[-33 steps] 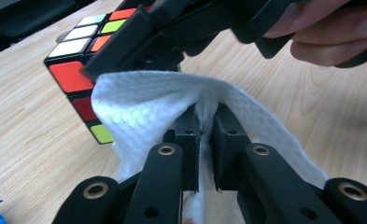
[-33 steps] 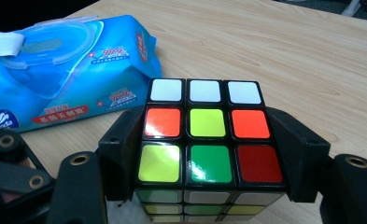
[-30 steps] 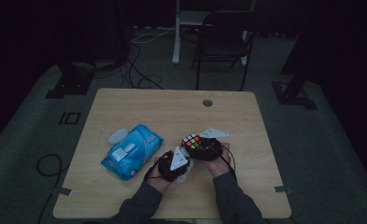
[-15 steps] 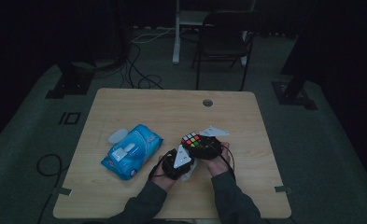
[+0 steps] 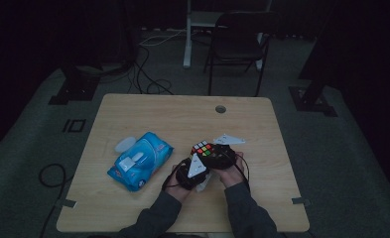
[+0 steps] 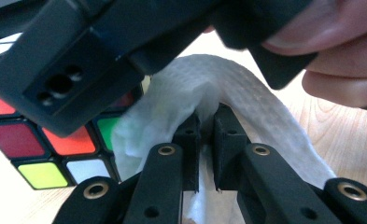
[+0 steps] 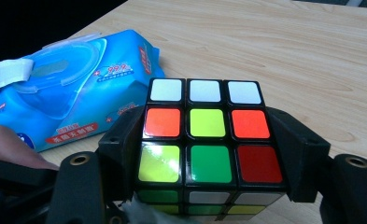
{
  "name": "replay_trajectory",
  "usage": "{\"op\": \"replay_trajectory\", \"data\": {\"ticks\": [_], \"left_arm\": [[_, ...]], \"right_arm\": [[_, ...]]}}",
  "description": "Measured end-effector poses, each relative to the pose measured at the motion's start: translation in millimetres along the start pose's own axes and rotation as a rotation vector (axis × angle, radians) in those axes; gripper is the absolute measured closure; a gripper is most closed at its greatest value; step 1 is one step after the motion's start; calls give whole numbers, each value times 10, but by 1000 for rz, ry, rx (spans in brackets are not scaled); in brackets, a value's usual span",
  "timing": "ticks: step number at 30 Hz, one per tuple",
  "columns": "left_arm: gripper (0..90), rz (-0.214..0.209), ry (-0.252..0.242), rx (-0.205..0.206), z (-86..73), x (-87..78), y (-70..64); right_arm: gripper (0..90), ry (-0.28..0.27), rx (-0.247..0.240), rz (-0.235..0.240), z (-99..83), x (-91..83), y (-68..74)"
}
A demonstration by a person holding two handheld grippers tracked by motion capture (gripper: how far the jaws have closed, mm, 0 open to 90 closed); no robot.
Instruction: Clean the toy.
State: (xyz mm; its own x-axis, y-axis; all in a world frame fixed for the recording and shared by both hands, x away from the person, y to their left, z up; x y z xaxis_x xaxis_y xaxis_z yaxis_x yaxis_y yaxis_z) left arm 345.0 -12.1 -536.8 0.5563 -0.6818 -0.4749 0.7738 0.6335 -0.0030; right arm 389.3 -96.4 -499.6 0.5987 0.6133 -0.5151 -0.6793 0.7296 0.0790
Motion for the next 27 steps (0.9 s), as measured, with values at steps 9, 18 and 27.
{"op": "replay_trajectory", "data": {"ticks": [9, 18, 27], "left_arm": [[837, 10, -48, 1, 59, -68, -6], [837, 19, -71, 14, 67, -98, -27], [836, 29, -79, 20, 86, -152, -41]], "right_arm": [[340, -4, 14, 32, -5, 4, 30], [339, -1, 9, 41, -11, -3, 38], [339, -2, 13, 26, -25, -11, 1]]}}
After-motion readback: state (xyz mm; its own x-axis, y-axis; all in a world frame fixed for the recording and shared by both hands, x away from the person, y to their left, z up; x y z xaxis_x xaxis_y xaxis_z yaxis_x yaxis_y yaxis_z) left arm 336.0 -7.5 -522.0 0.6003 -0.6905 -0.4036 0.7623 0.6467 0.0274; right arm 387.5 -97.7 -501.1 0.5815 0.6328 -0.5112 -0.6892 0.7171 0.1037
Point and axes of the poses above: each handheld gripper's, and its own axes: x roughly forward along the jaws, z roughly out of its top, y roughly to its left, the point moved 5 cm from there along x, roughly forward along the jaws, and after that the axes turned 7 degrees about -x, right-handed, at the moved point
